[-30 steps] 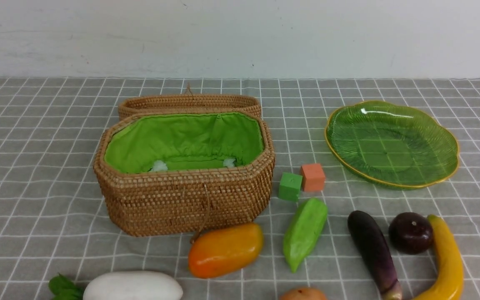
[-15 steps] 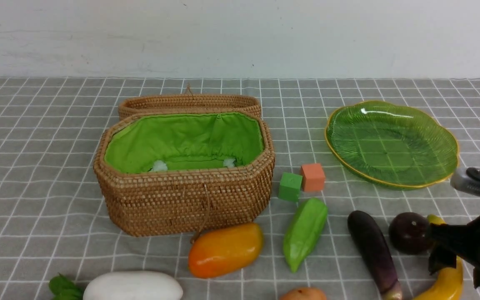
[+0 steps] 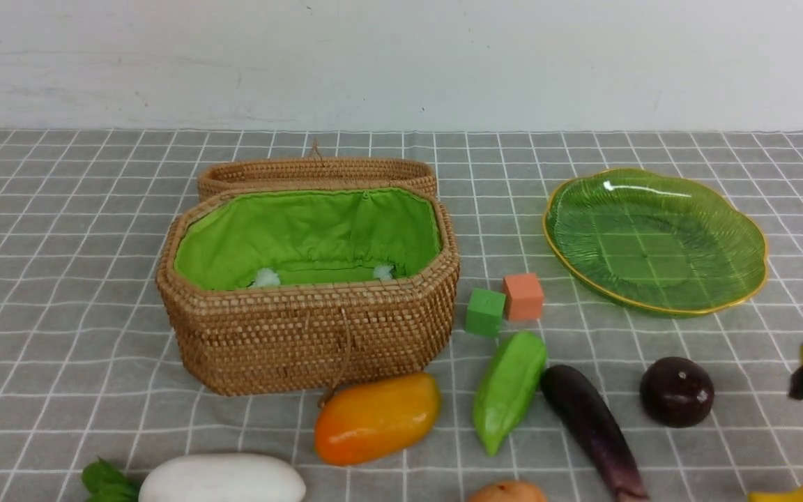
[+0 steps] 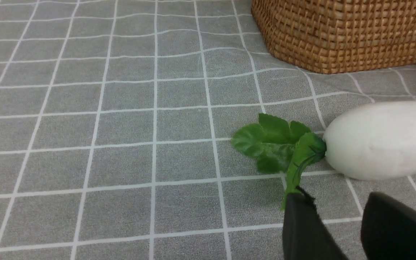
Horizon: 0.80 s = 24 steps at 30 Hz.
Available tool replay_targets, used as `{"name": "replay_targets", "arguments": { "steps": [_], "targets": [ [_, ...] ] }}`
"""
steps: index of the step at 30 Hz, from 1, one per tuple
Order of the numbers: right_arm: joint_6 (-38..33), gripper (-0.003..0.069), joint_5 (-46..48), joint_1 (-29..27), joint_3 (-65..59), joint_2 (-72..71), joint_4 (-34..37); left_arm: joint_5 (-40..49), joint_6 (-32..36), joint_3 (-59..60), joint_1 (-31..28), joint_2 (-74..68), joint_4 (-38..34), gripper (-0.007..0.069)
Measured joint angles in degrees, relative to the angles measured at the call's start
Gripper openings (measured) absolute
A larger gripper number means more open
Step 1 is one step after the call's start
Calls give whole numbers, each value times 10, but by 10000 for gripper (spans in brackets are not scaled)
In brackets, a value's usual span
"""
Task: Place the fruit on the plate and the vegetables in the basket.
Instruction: Use the right arm to grab a banana and put it into the right plate
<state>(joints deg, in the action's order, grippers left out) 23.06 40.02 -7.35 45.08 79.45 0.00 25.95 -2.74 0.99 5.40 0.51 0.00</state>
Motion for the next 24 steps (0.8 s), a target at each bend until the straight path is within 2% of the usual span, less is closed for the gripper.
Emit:
{"name": "replay_targets", "arguments": {
  "steps": [4,8,14,24],
  "targets": [
    [-18,314,-13,-25,46,-47,7,0,0,0,0,0,0,239],
    [-106,314,-55,-16,147,-48,63,0,0,0,0,0,0,239],
    [-249,314,-70,20,293,68,120,0,0,0,0,0,0,239],
    [-272,314,-98,34,408,274,128,0,0,0,0,0,0,239]
  ]
}}
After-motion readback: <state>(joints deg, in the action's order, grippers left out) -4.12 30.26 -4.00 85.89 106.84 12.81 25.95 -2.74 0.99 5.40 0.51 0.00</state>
